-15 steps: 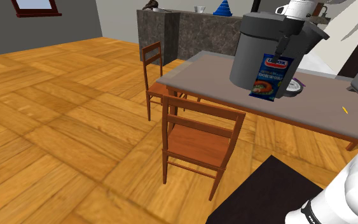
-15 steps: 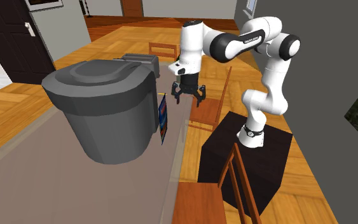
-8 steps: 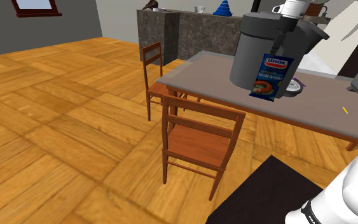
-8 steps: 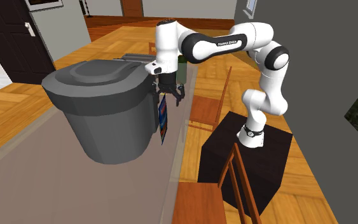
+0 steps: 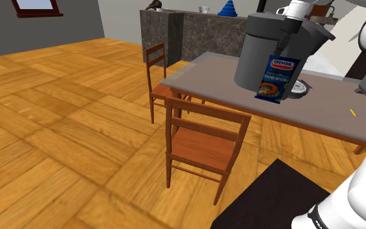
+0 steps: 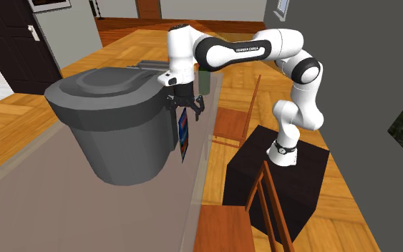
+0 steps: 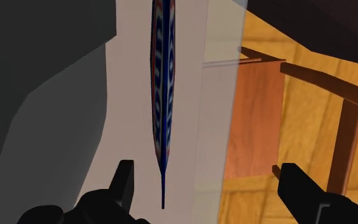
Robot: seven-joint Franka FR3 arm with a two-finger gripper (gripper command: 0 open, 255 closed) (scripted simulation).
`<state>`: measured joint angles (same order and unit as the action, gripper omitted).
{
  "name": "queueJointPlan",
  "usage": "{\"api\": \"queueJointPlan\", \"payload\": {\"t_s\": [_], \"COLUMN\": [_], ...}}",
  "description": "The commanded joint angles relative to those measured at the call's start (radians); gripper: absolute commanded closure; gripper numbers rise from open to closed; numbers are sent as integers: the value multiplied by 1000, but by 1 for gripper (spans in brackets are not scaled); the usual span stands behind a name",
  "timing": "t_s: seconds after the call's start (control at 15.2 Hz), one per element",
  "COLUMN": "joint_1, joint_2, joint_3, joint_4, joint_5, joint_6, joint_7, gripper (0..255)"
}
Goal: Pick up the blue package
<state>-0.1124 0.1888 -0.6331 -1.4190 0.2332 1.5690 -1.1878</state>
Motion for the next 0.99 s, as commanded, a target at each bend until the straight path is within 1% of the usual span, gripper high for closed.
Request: {"api": "queueJointPlan", "payload": {"t_s": [0.0, 0.13, 0.2, 0.33, 0.4, 0.46, 0.53, 0.59, 0.66, 0.73, 0.79, 0.92], "joint_1": [0, 1, -5, -11, -28, -26, -52, -71, -68, -55, 23, 31], "joint_2": [27, 26, 48, 68, 88, 80, 115, 144, 127, 107, 29, 38], "joint_3": [-6, -6, -6, -5, -10, -11, -16, -19, -22, -21, -32, -49], "joint_4": [-59, -68, -54, -27, 1, -7, 48, 72, 42, 46, -68, -34], "joint_5": [-16, -17, -3, 8, 21, 17, 40, 60, 51, 37, -10, -3], "joint_6": [123, 132, 135, 123, 109, 111, 82, 79, 93, 76, 131, 101], "joint_7": [1, 1, -5, -5, -23, -24, -45, -63, -70, -52, -3, -5], "gripper": [0, 0, 255, 255, 255, 255, 255, 255, 255, 255, 255, 255]}}
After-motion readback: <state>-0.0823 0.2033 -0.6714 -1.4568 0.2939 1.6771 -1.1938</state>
